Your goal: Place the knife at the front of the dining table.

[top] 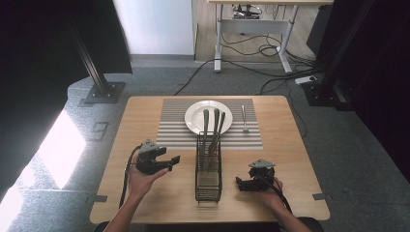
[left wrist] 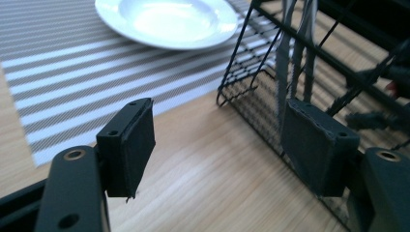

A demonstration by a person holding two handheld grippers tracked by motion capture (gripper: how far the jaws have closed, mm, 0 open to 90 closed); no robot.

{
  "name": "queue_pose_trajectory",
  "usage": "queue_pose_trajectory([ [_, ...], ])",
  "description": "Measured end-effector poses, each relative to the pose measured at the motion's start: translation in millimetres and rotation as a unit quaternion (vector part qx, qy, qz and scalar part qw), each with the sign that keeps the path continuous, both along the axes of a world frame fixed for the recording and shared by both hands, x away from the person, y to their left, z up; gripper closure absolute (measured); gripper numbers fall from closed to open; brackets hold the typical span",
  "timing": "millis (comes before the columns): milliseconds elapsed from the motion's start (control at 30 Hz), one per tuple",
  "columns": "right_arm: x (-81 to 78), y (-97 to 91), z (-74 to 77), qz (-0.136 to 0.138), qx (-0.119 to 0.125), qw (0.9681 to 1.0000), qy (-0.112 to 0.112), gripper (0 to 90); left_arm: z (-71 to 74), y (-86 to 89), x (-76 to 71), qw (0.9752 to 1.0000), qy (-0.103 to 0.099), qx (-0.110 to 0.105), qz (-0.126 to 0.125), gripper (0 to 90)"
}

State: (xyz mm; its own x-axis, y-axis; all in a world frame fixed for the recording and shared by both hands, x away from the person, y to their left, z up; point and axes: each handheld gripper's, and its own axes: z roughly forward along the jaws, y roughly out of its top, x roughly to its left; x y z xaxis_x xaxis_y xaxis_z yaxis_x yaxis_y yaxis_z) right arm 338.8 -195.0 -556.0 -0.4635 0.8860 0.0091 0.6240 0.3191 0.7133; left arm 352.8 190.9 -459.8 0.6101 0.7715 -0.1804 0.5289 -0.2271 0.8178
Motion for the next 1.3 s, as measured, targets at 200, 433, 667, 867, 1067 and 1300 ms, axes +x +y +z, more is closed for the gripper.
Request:
queue_pose_trajectory([
  [200, 0.0, 0.0, 0.0, 0.0, 0.0, 1.0, 0.0, 0.0, 11.3, -10.0, 8.6, 0.9999, -0.002, -0.009, -0.006, 29.0],
  [433, 0.6, -0.1, -0.1, 0.002, -0.001, 1.0, -0.001, 0.0, 18.5, -18.6, 15.5, 0.9997, 0.0, -0.014, -0.019, 29.0],
  [667, 0.6, 0.0, 0.0, 0.002, 0.0, 1.0, -0.001, 0.0, 31.3, -28.0, 22.6, 0.9994, -0.012, -0.021, -0.025, 30.2],
  [867, 0.7, -0.1, -0.1, 0.002, 0.0, 1.0, -0.001, 0.0, 35.4, -35.5, 29.4, 0.9997, -0.01, -0.013, -0.021, 30.2],
  [1067, 0.6, 0.0, 0.0, 0.001, 0.0, 1.0, 0.0, 0.0, 36.3, -38.2, 37.8, 0.9995, -0.01, -0.022, -0.018, 31.1],
  [1300, 0.9, -0.1, -0.1, 0.003, 0.0, 1.0, -0.001, 0.0, 41.6, -44.6, 45.3, 0.9994, -0.013, -0.025, -0.019, 31.7],
])
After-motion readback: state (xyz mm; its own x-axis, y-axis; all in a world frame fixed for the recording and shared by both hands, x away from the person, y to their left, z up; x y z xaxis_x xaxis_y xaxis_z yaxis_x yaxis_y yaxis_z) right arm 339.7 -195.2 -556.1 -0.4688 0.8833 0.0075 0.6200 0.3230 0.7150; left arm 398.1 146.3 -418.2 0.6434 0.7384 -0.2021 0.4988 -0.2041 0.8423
